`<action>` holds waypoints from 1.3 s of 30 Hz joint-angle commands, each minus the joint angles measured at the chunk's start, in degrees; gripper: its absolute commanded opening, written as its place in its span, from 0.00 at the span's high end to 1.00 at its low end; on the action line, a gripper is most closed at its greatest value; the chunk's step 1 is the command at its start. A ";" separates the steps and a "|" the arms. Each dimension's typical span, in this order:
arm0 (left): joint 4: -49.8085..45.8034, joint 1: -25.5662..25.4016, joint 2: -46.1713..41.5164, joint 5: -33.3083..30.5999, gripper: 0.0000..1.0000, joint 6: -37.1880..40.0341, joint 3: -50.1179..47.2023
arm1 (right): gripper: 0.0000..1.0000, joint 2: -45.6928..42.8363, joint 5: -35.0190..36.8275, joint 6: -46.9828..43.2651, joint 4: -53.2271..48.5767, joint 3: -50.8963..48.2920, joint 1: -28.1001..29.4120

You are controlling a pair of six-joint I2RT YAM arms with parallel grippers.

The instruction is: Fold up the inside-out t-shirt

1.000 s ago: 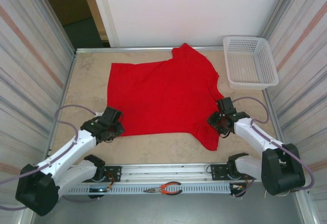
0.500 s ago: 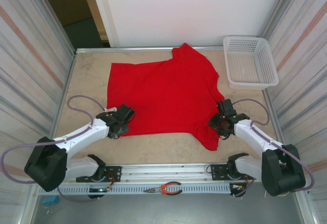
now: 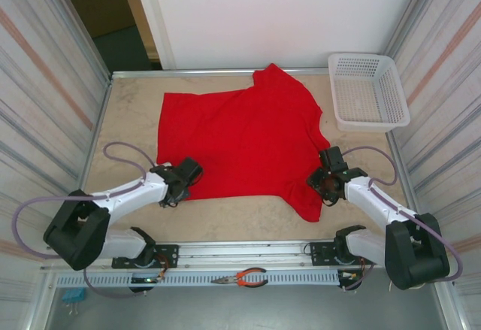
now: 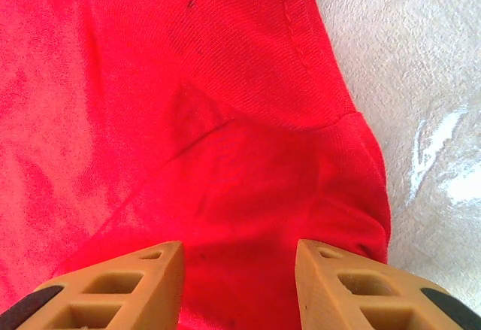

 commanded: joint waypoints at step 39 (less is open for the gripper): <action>-9.02 15.22 -28.12 7.40 1.00 5.12 -1.94 | 0.44 -17.10 -0.70 -0.09 -25.80 4.47 12.25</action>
